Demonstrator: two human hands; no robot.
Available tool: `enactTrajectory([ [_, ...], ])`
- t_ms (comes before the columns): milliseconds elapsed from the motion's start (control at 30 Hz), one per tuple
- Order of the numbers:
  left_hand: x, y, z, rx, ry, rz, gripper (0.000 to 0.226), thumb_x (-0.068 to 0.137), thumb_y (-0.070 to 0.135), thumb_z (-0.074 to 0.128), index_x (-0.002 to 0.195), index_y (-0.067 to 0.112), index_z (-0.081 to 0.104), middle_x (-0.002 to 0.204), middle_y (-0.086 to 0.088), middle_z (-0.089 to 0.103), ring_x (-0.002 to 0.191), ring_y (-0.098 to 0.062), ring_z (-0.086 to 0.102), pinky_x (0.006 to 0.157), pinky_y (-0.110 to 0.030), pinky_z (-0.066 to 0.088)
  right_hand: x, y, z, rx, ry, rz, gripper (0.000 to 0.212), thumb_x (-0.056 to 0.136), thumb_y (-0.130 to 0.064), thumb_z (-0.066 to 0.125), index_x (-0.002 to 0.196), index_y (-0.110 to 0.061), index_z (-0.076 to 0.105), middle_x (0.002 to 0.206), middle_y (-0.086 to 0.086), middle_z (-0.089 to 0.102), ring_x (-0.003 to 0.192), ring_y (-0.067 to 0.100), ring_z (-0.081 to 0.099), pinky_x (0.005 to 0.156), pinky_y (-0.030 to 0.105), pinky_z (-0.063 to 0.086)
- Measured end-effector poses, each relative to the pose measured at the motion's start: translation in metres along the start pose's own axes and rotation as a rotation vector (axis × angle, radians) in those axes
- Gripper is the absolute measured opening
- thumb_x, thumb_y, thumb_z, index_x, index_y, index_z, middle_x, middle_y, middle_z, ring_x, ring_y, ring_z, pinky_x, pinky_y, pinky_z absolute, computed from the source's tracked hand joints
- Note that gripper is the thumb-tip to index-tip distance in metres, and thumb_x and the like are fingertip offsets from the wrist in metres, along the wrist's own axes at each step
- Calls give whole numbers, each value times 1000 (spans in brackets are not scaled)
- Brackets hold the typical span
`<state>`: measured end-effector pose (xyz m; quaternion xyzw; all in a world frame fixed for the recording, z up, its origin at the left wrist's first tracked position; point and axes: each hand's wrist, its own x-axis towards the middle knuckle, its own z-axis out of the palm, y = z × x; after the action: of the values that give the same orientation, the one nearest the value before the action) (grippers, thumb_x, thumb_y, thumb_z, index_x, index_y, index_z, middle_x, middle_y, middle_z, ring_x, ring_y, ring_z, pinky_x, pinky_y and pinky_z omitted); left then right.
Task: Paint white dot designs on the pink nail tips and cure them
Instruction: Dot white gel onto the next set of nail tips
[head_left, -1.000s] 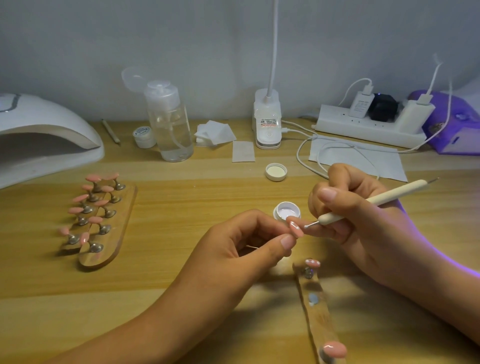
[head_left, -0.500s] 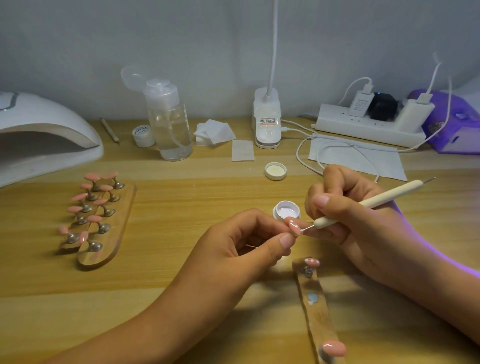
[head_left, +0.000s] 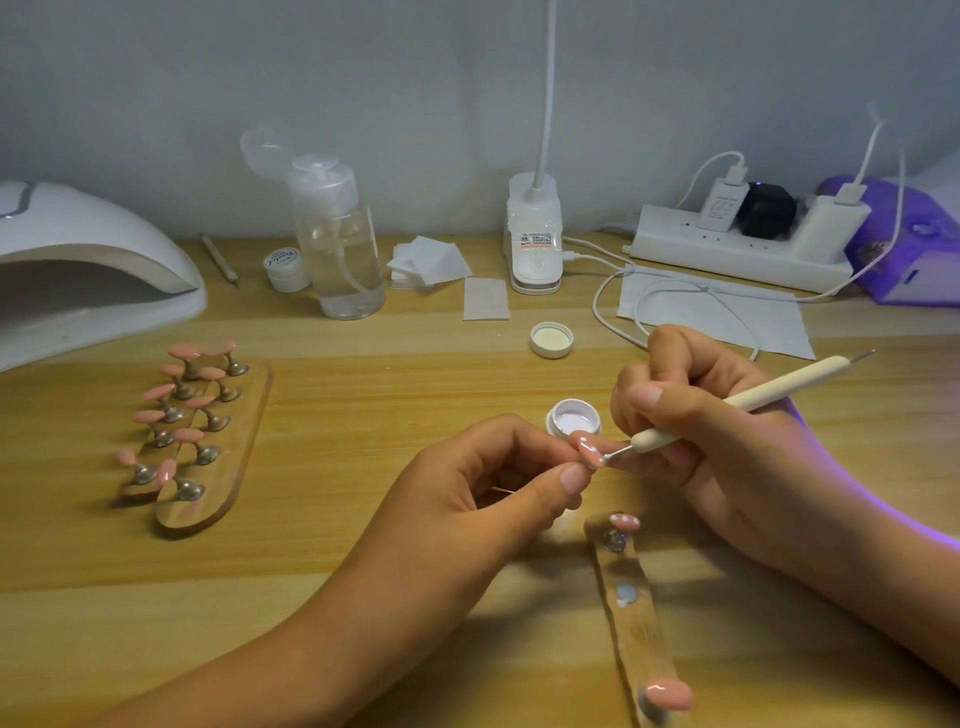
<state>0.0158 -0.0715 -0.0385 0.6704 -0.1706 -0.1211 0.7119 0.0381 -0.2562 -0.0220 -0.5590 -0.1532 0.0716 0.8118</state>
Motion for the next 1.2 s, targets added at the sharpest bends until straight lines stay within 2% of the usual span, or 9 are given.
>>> enactTrajectory([
  [1200,0,1,0,26,0,18,6,79,27,67,80,29,72,73,11,68,70,-1,60,66,-12,46,0,1,-1,-18,-3,20,21,71,-16,65,57,-21,50,54,-1,45,51,7,44,54,17,50],
])
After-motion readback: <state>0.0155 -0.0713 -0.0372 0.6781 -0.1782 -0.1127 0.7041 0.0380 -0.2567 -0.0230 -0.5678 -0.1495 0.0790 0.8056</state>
